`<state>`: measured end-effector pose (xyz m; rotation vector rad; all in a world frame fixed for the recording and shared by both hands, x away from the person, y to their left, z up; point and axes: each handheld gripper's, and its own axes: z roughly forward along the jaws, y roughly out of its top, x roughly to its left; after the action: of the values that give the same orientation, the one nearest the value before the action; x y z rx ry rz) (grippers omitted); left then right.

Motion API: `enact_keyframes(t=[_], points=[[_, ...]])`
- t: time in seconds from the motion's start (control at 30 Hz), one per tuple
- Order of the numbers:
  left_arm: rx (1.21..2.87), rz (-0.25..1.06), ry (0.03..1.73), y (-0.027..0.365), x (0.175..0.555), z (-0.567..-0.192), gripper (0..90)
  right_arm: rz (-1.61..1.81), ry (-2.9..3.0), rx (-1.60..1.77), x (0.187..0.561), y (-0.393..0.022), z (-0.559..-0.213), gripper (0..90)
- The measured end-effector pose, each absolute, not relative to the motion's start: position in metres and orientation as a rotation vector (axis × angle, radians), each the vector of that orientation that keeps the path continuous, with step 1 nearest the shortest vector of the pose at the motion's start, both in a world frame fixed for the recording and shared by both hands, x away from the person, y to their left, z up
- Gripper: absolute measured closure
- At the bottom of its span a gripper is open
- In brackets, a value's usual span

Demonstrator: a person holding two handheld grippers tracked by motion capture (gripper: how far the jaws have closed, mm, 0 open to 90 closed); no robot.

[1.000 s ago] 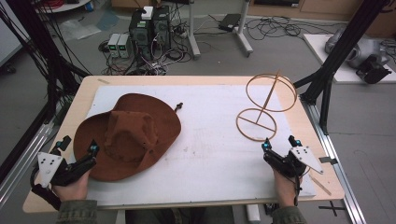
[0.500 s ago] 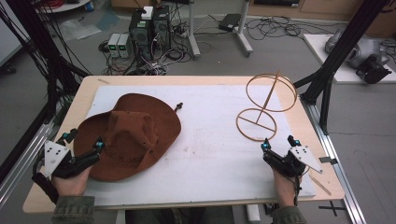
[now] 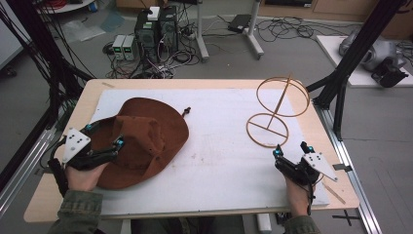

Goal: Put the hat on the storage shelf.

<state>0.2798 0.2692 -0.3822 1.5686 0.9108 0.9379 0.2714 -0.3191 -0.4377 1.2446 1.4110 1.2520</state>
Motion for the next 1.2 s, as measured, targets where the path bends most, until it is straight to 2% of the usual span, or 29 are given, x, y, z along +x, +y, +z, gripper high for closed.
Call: enact_keyframes(t=[0.67, 1.2], points=[[1.790, 0.725, 0.970, 0.260, 0.314, -0.406, 17.1, 1.263, 1.408, 1.252, 0.271, -0.319, -0.437, 11.0], [1.805, 0.710, 1.001, 0.257, 0.324, -0.414, 18.5, 1.258, 1.419, 1.244, 0.272, -0.318, -0.438, 11.0]])
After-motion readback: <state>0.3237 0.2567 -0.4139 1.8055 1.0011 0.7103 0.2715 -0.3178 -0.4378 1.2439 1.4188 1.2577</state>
